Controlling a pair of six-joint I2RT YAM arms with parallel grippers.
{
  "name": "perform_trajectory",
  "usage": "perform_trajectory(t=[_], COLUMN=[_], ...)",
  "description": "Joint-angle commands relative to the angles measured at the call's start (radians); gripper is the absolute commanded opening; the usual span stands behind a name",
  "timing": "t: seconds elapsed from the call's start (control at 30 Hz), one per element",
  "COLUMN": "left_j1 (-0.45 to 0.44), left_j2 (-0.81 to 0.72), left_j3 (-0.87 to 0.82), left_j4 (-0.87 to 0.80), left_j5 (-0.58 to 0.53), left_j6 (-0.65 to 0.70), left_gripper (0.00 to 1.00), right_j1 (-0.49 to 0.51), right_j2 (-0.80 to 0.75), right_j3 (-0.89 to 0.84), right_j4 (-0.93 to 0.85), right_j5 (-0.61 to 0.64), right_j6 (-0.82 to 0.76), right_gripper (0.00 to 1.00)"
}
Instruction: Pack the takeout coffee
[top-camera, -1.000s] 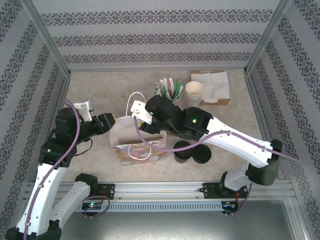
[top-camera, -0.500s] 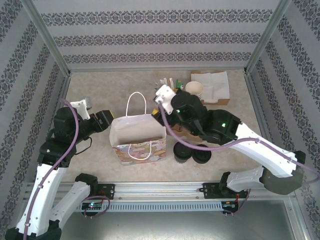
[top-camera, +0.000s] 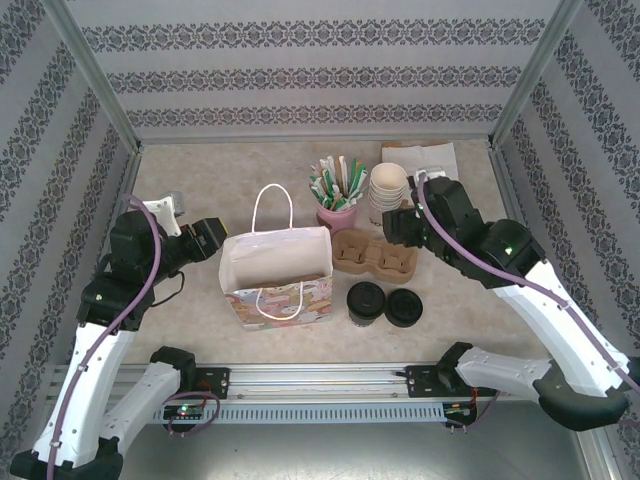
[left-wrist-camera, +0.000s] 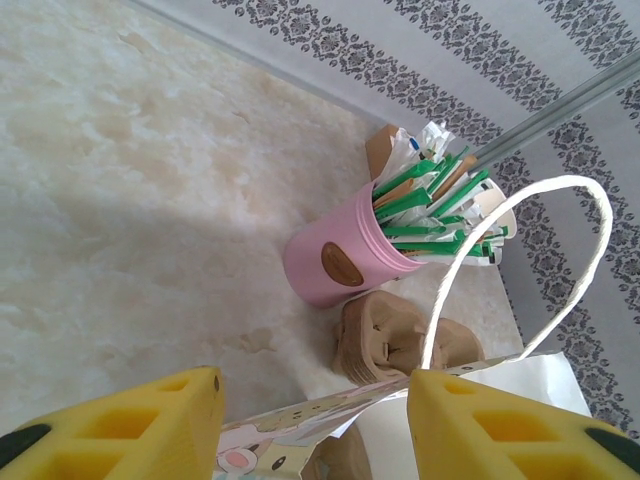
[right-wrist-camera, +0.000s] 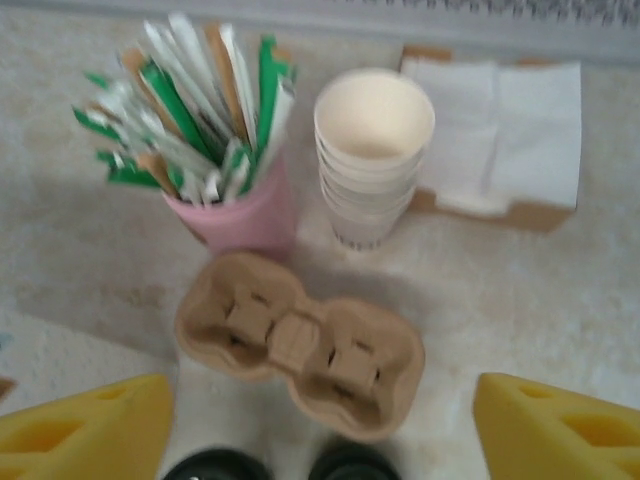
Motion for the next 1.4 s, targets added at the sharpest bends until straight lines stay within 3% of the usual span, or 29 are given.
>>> perform_trajectory(t=[0.0,0.13,0.37,0.53,0.8,1.03,1.37], left_j1=[-0.004,-0.003,-0.003,-0.004,-0.003,-0.004,-0.003], left_j2=[-0.006,-0.004,-0.009,-0.011,-0.023,-0.023,-0.026], left_j3=[0.014,-0.003,-0.010,-0.024,-0.050,-0.049,-0.054], left_j4=[0.032,0.041,0.008,-0.010,-0.010,-0.027,-0.036], left_j5=[-0.009,-0.003,0.002,0.005,0.018,0.026,0.031], left_j6=[0.039,0.047,0.065,0.070,0.061,0.062,0.054], left_gripper=[0.52,0.52,0.52,0.52,0.52,0.52,0.52], right_j1=[-0.008,0.019,0.132,0.238,0.292,0.320,0.324], right_j2=[-0.007,0.004,0.021,0.061,0.076,0.133,0.167], right_j3=[-0.059,-0.141,-0.290,-0.347,-0.411,-0.390,-0.400], right_j4=[-0.154,-0.204,-0.121,-0.075,0.010,-0.003,0.041], right_j5=[-0.118,-0.150,-0.192,-0.195,-0.201,-0.159,-0.164], right_j6=[0.105,0.177,0.338,0.430,0.516,0.517,0.519], right_gripper=[0.84,0.92,0.98,0.98,0.96,0.83,0.89])
